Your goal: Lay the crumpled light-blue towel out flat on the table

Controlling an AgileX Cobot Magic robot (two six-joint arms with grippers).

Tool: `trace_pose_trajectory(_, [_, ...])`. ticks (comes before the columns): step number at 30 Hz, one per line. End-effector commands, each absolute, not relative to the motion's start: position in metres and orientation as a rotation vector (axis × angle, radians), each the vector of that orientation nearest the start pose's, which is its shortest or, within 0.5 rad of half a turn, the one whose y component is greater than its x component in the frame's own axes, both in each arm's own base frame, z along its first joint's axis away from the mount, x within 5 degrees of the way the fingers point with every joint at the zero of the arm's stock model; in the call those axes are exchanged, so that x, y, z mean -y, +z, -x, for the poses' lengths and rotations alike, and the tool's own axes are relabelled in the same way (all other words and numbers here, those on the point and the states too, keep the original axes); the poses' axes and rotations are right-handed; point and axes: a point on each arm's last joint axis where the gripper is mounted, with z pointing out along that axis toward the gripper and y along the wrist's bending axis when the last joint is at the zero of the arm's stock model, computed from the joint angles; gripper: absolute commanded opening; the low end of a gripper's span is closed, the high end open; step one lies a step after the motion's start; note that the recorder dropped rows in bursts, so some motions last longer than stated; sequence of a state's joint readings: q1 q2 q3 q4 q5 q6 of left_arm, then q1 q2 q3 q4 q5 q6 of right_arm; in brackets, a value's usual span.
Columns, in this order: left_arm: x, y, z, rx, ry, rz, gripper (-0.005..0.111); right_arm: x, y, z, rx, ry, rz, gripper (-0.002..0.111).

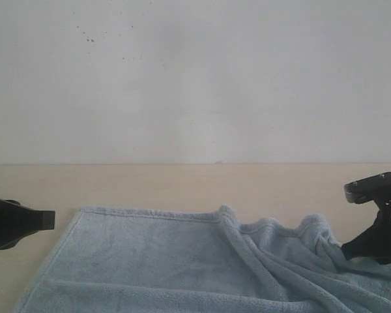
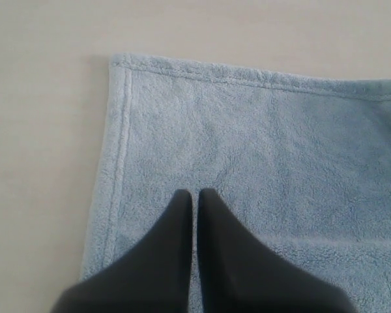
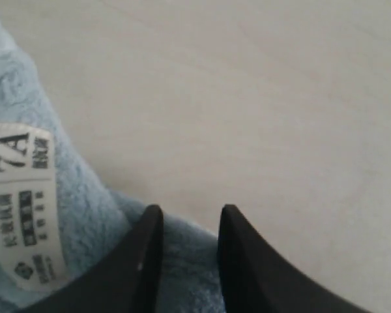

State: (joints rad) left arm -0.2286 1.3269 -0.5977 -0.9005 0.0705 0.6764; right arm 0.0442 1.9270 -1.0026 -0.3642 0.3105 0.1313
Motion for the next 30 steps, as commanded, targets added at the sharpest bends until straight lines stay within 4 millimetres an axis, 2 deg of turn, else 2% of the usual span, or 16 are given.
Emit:
trace_pose_trajectory(1, [0.063, 0.217, -0.245, -2.267, -0.310, -0.027, 0.004, -0.023, 0.128, -0.338, -2.681, -0.167, 0.391, 0.029])
trace_pose_trajectory(4, [0.063, 0.217, -0.245, -2.267, -0.310, -0.027, 0.004, -0.045, 0.130, -0.312, -2.691, -0.122, 0.446, 0.029])
trace_pose_trajectory(9, [0.063, 0.217, -0.245, -2.268, -0.311, -0.025, 0.004, -0.066, 0.129, -0.273, -2.708, -0.026, 0.432, 0.029])
trace_pose_trajectory(11, [0.064, 0.217, -0.244, -2.273, -0.317, -0.029, 0.004, -0.073, 0.144, -0.260, -2.639, 0.010, 0.434, 0.029])
trace_pose_trajectory(14, [0.063, 0.217, -0.244, -2.271, -0.313, -0.030, 0.004, -0.071, 0.177, -0.256, -2.512, 0.029, 0.415, 0.029])
trace_pose_trajectory(16, [0.063, 0.218, -0.245, -2.263, -0.306, -0.021, 0.004, -0.072, 0.193, -0.256, -2.413, 0.040, 0.429, 0.029])
trace_pose_trajectory(18, [0.063, 0.218, -0.245, -2.263, -0.306, -0.021, 0.004, -0.070, 0.196, -0.260, -2.376, 0.028, 0.444, 0.029])
trace_pose_trajectory(25, [0.064, 0.217, -0.244, -2.271, -0.315, -0.027, 0.004, -0.035, 0.178, -0.288, -2.448, -0.037, 0.282, 0.029])
trace_pose_trajectory(30, [0.063, 0.217, -0.244, -2.270, -0.313, -0.026, 0.004, -0.034, 0.166, -0.304, -2.451, -0.042, 0.304, 0.029])
